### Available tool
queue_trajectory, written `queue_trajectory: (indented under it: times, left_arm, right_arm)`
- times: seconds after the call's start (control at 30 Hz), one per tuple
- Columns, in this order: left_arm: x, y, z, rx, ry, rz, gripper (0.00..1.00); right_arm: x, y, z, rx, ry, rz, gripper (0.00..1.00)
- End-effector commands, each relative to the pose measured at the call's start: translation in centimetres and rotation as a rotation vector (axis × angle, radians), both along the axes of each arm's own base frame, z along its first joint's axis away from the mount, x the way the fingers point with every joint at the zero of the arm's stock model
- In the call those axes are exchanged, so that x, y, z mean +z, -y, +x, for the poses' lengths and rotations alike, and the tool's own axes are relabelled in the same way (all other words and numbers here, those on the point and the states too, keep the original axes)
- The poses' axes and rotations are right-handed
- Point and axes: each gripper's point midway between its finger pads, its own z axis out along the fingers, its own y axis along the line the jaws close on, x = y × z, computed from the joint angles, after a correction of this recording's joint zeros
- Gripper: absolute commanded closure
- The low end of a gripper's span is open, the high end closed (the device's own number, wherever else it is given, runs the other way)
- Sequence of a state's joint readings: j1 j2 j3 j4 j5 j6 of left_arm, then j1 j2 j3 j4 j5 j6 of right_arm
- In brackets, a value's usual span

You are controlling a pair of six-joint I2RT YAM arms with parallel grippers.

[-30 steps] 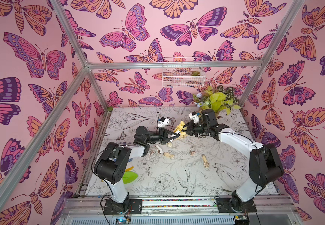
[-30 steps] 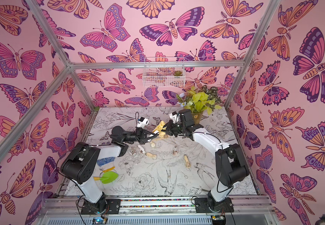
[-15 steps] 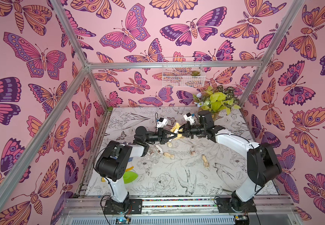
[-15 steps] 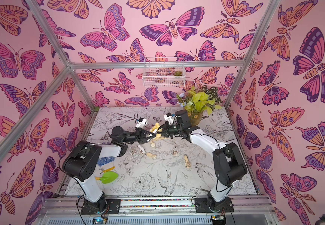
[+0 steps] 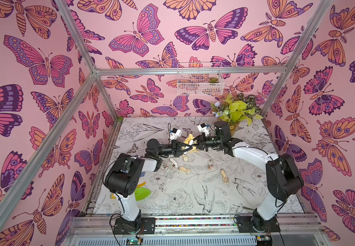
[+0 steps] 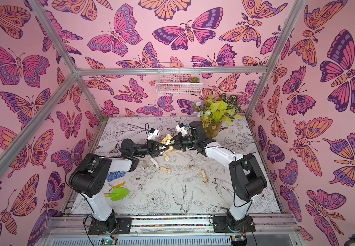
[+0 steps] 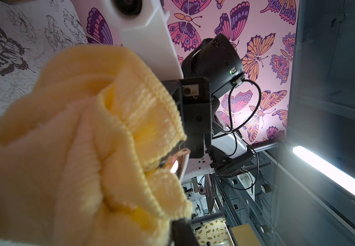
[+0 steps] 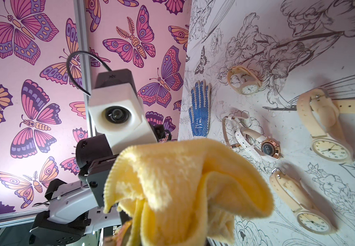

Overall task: Wipe the watch dial
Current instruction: Wipe the dirt from the watch dial.

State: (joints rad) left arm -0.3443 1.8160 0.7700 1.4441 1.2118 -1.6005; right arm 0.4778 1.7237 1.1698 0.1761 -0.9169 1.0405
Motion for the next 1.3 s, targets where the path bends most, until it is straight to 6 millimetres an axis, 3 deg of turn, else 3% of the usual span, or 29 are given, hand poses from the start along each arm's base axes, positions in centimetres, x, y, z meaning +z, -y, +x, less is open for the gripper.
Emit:
queue_trajectory:
  times: [0.0, 0.17, 0.37, 0.6, 0.8, 0.9, 1.1, 1.27]
  left_arm:
    - [-1.6, -0.9, 0.8, 0.042, -0.039, 0.017, 1.0]
    - [-1.6, -1.5, 1.4, 0.053, -0.043, 0.018, 1.0]
    - [-1.9, -1.3, 1.7, 0.038, -0.056, 0.022, 1.0]
    - [-2.8, -1.6, 1.4, 0.029, -0.078, 0.035, 1.0]
    - [-2.9, -2.1, 0.9, 0.032, -0.079, 0.038, 1.0]
    - [-2.5, -2.5, 0.8, 0.042, -0.075, 0.035, 1.0]
    - [-0.6, -2.9, 1.1, 0.049, -0.045, 0.018, 1.0]
    - [0.3, -2.9, 1.1, 0.048, -0.034, 0.01, 1.0]
  right_arm:
    - [5.0, 1.0, -1.5, 0.062, 0.118, 0.095, 1.0]
    - [5.8, 1.8, -1.6, 0.084, 0.123, 0.115, 1.0]
    - [7.8, -0.3, -3.0, 0.214, 0.123, 0.203, 1.0]
    - [10.5, -0.8, -1.5, 0.211, 0.118, 0.343, 1.0]
    - [9.6, 0.7, 0.9, 0.116, 0.113, 0.34, 1.0]
    - [8.4, 1.4, 1.6, 0.084, 0.098, 0.313, 1.0]
    - [1.5, 3.0, 1.8, 0.018, 0.044, 0.022, 1.0]
    - [-2.5, 3.9, 2.1, -0.018, -0.015, -0.106, 1.0]
